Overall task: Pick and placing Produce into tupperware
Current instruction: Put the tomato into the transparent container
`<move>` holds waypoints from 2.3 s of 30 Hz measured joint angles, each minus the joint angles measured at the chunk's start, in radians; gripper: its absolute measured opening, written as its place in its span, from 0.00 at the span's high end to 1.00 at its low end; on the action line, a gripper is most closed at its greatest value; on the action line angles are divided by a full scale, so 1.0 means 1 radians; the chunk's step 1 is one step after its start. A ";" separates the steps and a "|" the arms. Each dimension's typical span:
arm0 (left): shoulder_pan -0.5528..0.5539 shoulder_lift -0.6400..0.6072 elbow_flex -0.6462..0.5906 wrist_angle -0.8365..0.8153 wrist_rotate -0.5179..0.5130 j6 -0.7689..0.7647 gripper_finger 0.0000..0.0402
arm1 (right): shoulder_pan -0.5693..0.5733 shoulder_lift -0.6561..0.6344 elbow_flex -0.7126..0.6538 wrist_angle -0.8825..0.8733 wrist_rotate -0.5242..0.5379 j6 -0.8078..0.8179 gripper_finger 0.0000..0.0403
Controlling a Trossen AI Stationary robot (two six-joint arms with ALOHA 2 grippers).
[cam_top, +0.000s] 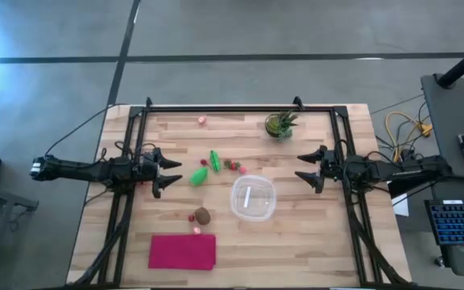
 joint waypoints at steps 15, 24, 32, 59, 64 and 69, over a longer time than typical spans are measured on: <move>0.000 0.000 0.000 0.000 0.000 0.000 0.43 | -0.002 0.045 0.000 0.289 0.107 0.281 0.13; 0.000 0.008 0.000 0.215 -0.007 -0.461 0.43 | -0.002 0.046 0.000 0.410 0.258 0.306 0.13; 0.003 0.009 0.000 0.426 -0.189 -0.575 0.43 | -0.002 0.048 0.000 0.437 0.273 0.289 0.13; 0.010 0.878 0.940 -1.376 -0.029 0.043 0.43 | -0.002 0.092 0.002 0.436 0.437 0.307 0.13; 0.010 1.047 0.934 -1.524 -0.025 0.103 0.43 | -0.002 0.097 0.002 0.427 0.412 0.315 0.13; 0.010 1.171 0.937 -1.536 -0.001 0.077 0.43 | -0.002 0.110 0.002 0.412 0.383 0.364 0.13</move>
